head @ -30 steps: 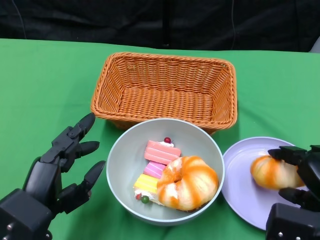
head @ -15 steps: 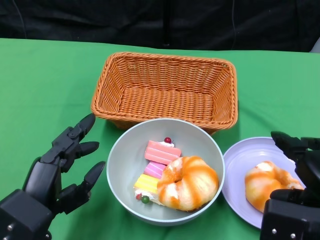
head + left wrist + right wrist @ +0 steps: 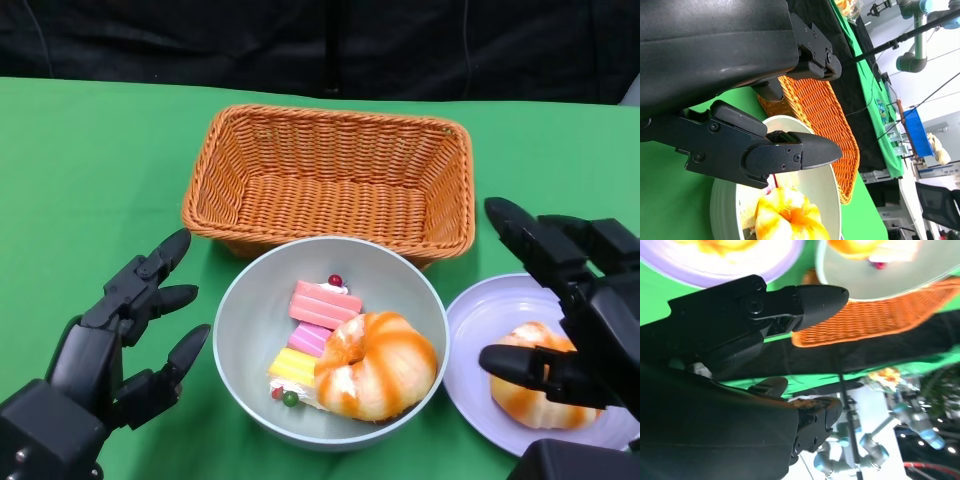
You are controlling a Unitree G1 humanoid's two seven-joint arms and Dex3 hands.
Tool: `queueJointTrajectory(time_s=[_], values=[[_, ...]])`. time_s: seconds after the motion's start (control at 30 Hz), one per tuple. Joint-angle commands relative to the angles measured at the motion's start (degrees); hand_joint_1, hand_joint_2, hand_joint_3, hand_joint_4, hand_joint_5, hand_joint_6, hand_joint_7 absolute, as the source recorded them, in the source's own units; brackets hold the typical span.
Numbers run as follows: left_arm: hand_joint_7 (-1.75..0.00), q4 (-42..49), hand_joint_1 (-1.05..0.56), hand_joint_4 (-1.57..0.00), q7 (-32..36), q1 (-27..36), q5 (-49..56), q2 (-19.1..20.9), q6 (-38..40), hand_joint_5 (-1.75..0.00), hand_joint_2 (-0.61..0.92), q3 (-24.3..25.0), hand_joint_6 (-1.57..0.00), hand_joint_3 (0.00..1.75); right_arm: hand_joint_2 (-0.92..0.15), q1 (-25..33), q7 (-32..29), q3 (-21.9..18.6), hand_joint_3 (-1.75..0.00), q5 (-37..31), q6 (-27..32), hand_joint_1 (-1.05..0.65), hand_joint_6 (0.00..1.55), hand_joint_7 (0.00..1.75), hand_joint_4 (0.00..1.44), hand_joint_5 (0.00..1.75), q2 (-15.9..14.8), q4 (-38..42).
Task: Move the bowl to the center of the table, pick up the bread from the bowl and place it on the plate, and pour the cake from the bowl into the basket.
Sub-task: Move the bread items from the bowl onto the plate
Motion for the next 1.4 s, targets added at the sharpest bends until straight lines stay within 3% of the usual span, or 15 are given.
queueJointTrajectory(time_s=[0.03,0.27,0.57,1.4], values=[[-0.06,0.4,-0.65,-0.05,0.0,-0.6,0.8,0.7,-1.5,-0.98,0.92,0.0,-0.29,0.49,-0.92,-1.8,3.0,1.6,-0.21,2.0,-0.1,-0.69,0.3,0.12,0.18,0.73,1.0,-2.4],[-0.06,0.5,-0.64,-0.05,0.3,-0.5,1.7,0.6,-1.8,-0.97,0.92,-0.3,-0.29,0.5,-0.92,-5.1,7.8,5.3,-0.17,1.8,0.7,-0.68,0.36,0.14,0.2,0.75,3.1,-2.3],[-0.06,0.6,-0.64,-0.06,0.5,-0.5,2.2,0.6,-2.1,-0.97,0.92,-0.3,-0.29,0.51,-0.92,-10.2,9.3,10.8,-0.13,0.3,-0.4,-0.72,0.42,0.16,0.23,0.77,3.7,3.8],[-0.06,0.4,-0.66,-0.04,0.9,-0.5,2.6,0.4,-2.1,-0.98,0.92,-0.9,-0.28,0.5,-0.92,-18.0,10.6,19.0,-0.18,-5.6,-1.1,-0.78,0.38,0.11,0.17,0.77,2.9,20.7]])
